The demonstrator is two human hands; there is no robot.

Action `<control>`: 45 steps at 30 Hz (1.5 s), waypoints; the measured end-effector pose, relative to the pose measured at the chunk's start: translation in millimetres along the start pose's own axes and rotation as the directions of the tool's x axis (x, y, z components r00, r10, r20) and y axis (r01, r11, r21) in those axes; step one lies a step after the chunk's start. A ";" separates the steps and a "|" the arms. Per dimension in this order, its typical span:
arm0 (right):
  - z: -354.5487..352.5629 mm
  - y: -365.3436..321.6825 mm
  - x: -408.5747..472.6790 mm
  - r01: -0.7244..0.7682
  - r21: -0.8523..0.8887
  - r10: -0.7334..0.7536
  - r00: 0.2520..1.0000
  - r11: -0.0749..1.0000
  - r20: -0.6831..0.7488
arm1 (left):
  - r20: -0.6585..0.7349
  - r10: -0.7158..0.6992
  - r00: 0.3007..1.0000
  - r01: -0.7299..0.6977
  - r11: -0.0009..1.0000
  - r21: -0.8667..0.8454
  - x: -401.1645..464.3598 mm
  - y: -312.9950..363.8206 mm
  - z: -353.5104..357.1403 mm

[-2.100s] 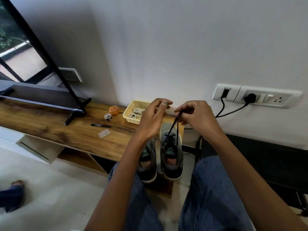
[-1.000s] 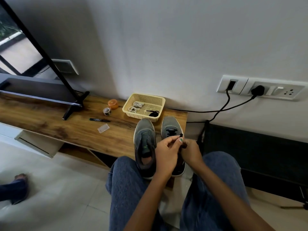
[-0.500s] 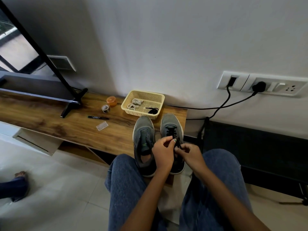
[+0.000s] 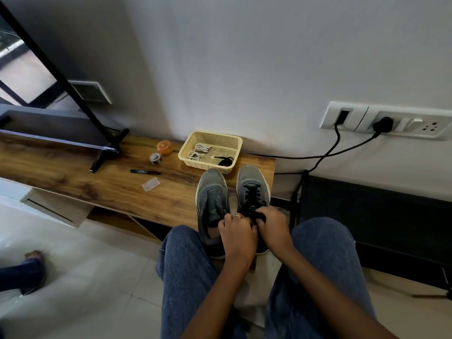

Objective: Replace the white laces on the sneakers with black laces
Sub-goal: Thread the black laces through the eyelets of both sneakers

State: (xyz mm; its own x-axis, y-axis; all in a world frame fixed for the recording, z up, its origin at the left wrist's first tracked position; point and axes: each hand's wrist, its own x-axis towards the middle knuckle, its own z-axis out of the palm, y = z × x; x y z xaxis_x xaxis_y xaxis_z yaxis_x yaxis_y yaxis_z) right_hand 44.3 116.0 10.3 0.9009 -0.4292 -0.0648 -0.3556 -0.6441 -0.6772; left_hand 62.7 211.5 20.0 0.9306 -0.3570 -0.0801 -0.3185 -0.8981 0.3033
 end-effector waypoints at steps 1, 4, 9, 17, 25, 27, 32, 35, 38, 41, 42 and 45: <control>1.3 -0.7 0.2 0.011 -0.038 -0.009 0.999 0.999 0.049 | 0.003 0.008 1.000 -0.008 1.000 0.010 0.4 -0.6 0.1; 1.4 -3.1 0.5 0.050 -0.083 -0.033 0.979 0.995 0.202 | -0.009 0.006 1.000 -0.006 1.000 -0.006 -1.5 -4.6 0.8; -14.7 -11.8 0.6 0.045 -0.148 0.014 0.929 0.988 0.371 | -0.118 -0.018 0.993 0.009 0.998 -0.069 -7.6 -18.5 3.1; -25.0 2.9 3.3 -0.098 -0.040 0.100 0.993 0.994 0.058 | -0.135 -0.013 0.991 -0.025 0.961 -0.276 -13.6 -13.8 3.1; -15.3 10.4 -10.0 0.137 -0.259 -0.110 0.987 0.956 0.116 | -0.121 0.143 0.982 -0.169 0.955 -0.245 -20.1 -5.2 18.6; -10.8 11.2 -15.0 0.139 -0.361 -0.081 0.982 0.922 0.170 | -0.132 0.159 0.978 -0.176 0.976 -0.130 -20.7 -5.1 23.2; -8.0 10.5 -14.3 0.111 -0.458 0.019 0.963 0.882 0.270 | -0.023 0.120 0.992 -0.121 0.991 -0.050 -20.9 -12.1 25.2; -9.5 9.0 -7.4 0.104 -0.470 0.056 0.947 0.876 0.315 | -0.021 0.121 0.992 -0.121 0.993 0.012 -16.4 -16.2 28.9; -8.5 9.0 -0.4 0.087 -0.470 0.097 0.930 0.878 0.354 | 0.056 0.176 0.983 -0.176 0.984 0.007 -9.8 -16.8 24.7; -7.3 9.7 4.5 0.078 -0.450 0.113 0.917 0.890 0.384 | 0.158 0.191 0.969 -0.194 0.981 0.001 -4.9 -15.8 14.7; -7.3 10.0 5.7 0.077 -0.446 0.117 0.913 0.892 0.391 | 0.169 0.196 0.966 -0.199 0.980 -0.004 -4.0 -15.5 12.8; -7.9 11.8 6.1 0.064 -0.412 0.109 0.917 0.909 0.383 | 0.118 0.195 0.974 -0.193 0.981 -0.030 -6.2 -17.0 14.0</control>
State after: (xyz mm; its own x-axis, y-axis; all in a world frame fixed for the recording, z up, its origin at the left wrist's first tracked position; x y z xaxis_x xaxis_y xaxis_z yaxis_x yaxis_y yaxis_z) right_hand 43.6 100.8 7.7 0.8828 -0.2217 -0.4141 -0.3683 -0.8739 -0.3174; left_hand 59.8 225.4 2.1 0.8227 -0.5532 -0.1310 -0.4863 -0.8042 0.3418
